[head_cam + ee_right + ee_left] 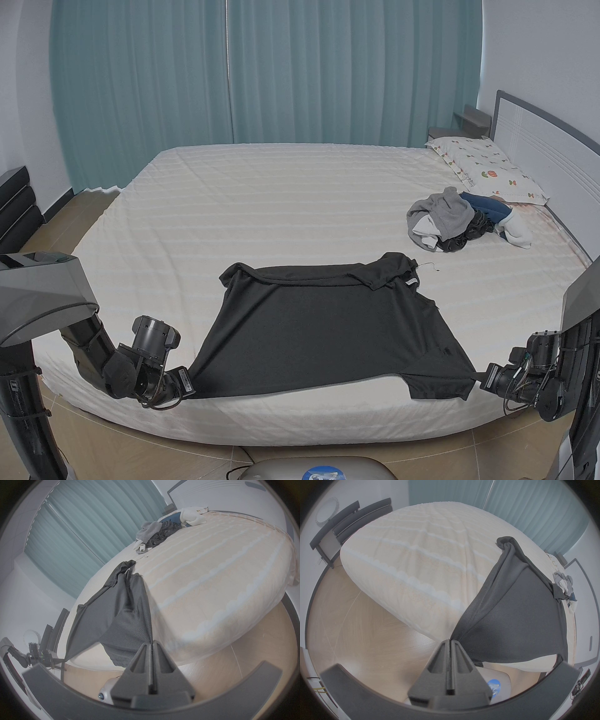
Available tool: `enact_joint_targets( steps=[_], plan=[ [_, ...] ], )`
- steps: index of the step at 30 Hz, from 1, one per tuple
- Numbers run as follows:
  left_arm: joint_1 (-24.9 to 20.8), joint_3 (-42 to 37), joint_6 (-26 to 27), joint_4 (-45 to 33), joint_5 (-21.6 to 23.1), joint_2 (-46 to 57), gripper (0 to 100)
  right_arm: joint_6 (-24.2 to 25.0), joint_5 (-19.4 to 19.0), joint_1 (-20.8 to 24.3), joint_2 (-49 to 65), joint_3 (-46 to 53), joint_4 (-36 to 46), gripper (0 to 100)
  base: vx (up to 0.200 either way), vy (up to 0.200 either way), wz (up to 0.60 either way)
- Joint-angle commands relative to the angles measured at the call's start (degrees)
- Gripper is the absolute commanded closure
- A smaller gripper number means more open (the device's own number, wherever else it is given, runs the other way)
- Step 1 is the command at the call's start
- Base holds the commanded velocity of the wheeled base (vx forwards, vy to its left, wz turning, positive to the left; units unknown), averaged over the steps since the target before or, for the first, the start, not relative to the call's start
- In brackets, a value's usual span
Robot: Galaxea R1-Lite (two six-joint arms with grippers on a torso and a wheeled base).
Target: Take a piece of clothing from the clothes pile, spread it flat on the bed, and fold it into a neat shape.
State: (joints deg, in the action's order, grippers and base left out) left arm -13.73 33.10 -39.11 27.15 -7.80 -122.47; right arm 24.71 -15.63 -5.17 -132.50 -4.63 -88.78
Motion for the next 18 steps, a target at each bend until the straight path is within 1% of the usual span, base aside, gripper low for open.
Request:
enact_joint_targets(
  steps=[1,4,10,11,12,13,15,18],
  plan=[
    [-0.16,0.04,0.44,-0.34,-0.02,-0.4,100,-1.95,0.07,0.16,-3.12,0.24,-0.6,100,0.0,0.0,0.0],
    [-0.34,0.48,0.26,-0.08,0.16,-1.63,100,-2.12,-0.02,-0.02,-4.87,-0.73,-0.6,100,0.0,0.0,0.0],
    [-0.42,0.83,-0.09,0.19,2.26,-2.25,100,-2.12,-0.1,0.6,-5.66,-1.34,-0.69,100,0.0,0.0,0.0],
    [-0.34,1.0,-0.18,0.19,2.35,-2.25,100,-1.95,-0.1,0.86,-5.75,-1.96,-0.6,0,0.0,0.0,0.0],
    [-0.42,1.0,-0.09,0.19,2.35,-2.25,100,-1.51,-0.1,1.13,-5.75,-2.49,-0.6,0,0.0,0.0,0.0],
    [-0.42,1.0,-0.09,0.27,2.35,-2.25,0,-1.33,-0.1,1.21,-5.75,-2.75,-0.6,0,0.0,0.0,0.0],
    [-0.42,1.0,-0.18,0.27,2.35,-2.25,0,-1.24,-0.1,1.21,-5.75,-2.84,-0.69,0,0.0,0.0,0.0],
    [-0.34,1.36,-0.88,0.98,2.44,-1.72,0,2.45,-0.19,1.13,-3.47,-3.63,-0.69,0,0.0,0.0,0.0]
  ],
)
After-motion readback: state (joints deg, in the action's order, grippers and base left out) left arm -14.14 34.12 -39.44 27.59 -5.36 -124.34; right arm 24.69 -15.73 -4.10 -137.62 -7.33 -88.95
